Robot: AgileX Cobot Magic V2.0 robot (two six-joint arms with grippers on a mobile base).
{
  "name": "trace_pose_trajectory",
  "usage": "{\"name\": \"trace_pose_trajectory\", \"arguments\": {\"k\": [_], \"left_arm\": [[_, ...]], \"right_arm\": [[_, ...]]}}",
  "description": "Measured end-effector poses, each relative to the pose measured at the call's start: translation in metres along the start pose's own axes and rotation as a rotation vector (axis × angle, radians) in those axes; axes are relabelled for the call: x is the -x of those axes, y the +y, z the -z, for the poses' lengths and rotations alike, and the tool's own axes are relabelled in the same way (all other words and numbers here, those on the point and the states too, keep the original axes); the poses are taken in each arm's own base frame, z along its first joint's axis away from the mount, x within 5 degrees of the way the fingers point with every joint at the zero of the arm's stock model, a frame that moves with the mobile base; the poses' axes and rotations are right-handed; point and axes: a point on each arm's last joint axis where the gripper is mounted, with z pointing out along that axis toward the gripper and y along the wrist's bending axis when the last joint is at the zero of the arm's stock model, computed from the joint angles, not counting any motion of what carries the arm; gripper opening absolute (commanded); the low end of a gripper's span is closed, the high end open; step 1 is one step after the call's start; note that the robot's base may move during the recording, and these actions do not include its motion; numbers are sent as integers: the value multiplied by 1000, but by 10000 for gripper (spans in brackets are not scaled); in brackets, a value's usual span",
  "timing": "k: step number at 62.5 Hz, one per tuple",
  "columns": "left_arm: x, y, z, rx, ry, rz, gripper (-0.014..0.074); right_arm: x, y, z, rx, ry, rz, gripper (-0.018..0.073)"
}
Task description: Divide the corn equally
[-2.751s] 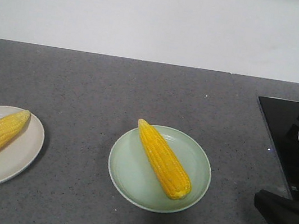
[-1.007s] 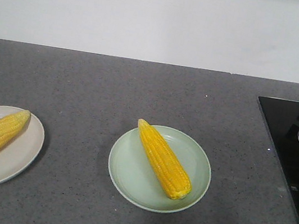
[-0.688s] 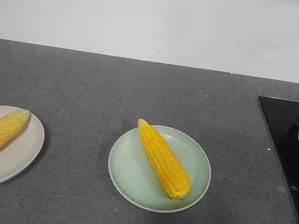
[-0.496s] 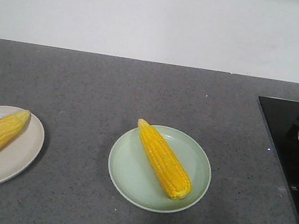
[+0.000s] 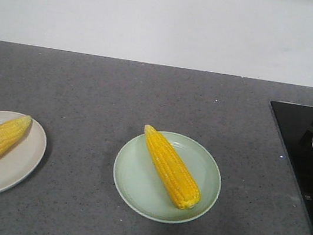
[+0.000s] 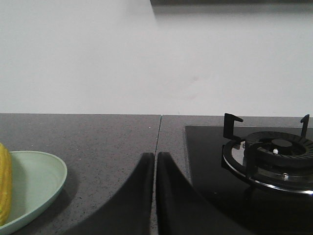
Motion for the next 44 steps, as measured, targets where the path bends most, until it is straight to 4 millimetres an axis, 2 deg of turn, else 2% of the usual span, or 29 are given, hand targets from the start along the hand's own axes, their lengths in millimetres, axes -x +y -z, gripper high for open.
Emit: {"name": "trace_pose_trajectory", "arguments": {"k": [44], "left_arm": [[0, 0, 0, 0, 0, 0, -6]], "right_arm": [[0, 0, 0, 0, 0, 0, -5]]}}
